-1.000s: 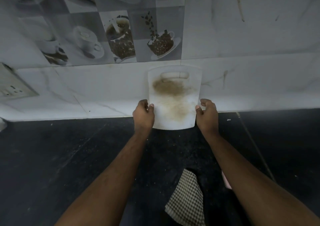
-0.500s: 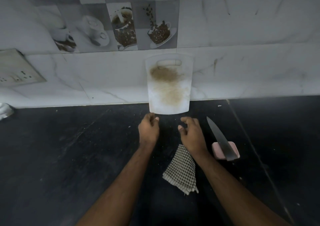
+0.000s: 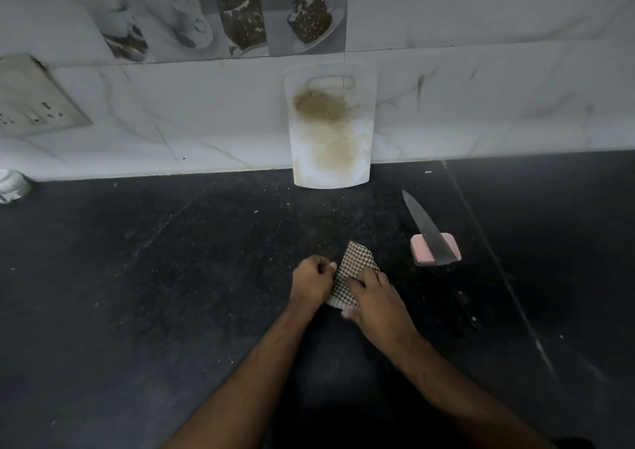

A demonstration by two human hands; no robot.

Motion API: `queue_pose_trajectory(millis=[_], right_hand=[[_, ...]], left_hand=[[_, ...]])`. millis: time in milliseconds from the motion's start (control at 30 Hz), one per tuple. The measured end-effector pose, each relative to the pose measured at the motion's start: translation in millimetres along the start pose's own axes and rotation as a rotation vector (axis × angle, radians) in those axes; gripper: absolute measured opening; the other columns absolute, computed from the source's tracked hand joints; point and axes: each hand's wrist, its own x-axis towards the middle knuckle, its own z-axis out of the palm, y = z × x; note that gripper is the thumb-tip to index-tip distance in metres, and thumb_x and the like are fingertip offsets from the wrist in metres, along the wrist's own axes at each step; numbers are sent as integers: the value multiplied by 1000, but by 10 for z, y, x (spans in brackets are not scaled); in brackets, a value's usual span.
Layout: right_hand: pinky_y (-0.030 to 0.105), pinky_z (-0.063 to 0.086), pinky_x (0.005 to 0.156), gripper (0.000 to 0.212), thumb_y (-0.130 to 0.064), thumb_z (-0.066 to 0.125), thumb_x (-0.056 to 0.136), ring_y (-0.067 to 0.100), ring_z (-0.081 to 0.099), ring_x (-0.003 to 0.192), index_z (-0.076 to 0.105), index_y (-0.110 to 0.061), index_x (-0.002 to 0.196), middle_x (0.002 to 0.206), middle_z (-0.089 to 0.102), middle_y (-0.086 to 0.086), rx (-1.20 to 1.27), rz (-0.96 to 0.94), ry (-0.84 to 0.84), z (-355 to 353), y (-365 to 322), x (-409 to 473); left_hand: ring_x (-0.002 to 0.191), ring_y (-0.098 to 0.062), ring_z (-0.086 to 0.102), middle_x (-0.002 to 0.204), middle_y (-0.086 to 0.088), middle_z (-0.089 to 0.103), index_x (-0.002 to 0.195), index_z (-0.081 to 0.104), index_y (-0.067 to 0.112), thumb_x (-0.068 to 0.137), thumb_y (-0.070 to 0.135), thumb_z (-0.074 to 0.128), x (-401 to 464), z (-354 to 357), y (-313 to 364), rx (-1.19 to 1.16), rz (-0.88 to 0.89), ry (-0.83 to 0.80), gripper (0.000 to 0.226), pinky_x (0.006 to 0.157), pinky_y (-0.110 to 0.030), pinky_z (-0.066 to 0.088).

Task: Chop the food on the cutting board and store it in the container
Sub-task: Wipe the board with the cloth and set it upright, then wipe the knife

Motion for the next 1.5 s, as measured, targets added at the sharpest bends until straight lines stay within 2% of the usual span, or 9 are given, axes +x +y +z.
queue_pose_trajectory(millis=[300, 467, 600, 867, 1000, 1167, 1300, 1400, 1500], right_hand=[[28, 48, 80, 21, -18, 52, 101, 13, 57, 99, 57, -14, 120, 114, 54, -1, 411, 87, 330, -324, -1, 80], [47, 57, 89, 23, -36, 49, 105, 20, 70, 100, 65, -19, 109, 104, 73, 4, 1340, 342, 325, -488, -173, 184], [47, 54, 99, 42, -39, 56, 100, 29, 69, 112, 61, -7, 129, 119, 72, 16, 1946, 419, 139, -568, -216, 191], [44, 59, 87, 27, -4, 64, 96, 30, 71, 105, 65, -7, 122, 113, 74, 14, 1841, 438, 96, -560, -223, 654], [32, 54, 85, 33, -8, 68, 93, 15, 66, 102, 56, -18, 122, 114, 69, -3, 1227, 314, 329, -666, -333, 1170], [29, 46, 55, 45, 14, 55, 82, 22, 66, 81, 44, -18, 111, 103, 71, 4, 682, -95, 404, -528, -377, 1846], [45, 58, 83, 72, 20, 50, 78, 29, 67, 107, 47, -25, 135, 127, 67, 9, 491, -218, 201, 35, -395, 2220], [43, 30, 120, 81, 18, 50, 77, 26, 40, 144, 47, -21, 148, 152, 49, 7, 366, -256, 123, 459, -576, 2347], [39, 21, 123, 78, 14, 52, 80, 24, 31, 149, 45, -18, 150, 156, 43, 4, 392, -228, 146, 535, -857, 2503]], left_hand=[[92, -20, 70, 104, -9, 78, 113, 73, 12, 106, 62, 25, -143, 20, 205, -632, -157, -127, 69, 80, -38, 55], [111, -29, 71, 114, -11, 75, 117, 71, 13, 103, 44, 57, -181, 9, 370, -767, 82, -115, 37, 101, -51, 55], [109, -11, 65, 109, 7, 72, 115, 71, 31, 96, 46, 66, -213, 55, 404, -371, 312, -30, 25, 98, -38, 55], [108, -14, 69, 114, 2, 74, 121, 67, 26, 106, 14, 49, -36, -211, 287, -539, 194, 85, 27, 94, -33, 57], [113, 0, 64, 120, 10, 70, 127, 64, 23, 104, 10, 54, 117, -439, 162, -423, 184, 247, 28, 104, -28, 50], [112, 2, 64, 118, 12, 70, 129, 65, 21, 103, 14, 59, 188, -747, -150, -372, 96, 351, 28, 106, -32, 51], [111, 2, 65, 116, 13, 72, 126, 68, 22, 103, 16, 60, 120, -962, -490, -366, 2, 418, 25, 106, -36, 52], [111, 0, 66, 116, 11, 72, 125, 68, 22, 103, 15, 59, 16, -1099, -689, -383, -54, 472, 25, 106, -38, 52], [108, -4, 67, 114, 9, 73, 124, 68, 19, 104, 12, 57, -51, -1176, -812, -402, -86, 521, 24, 105, -40, 53]])
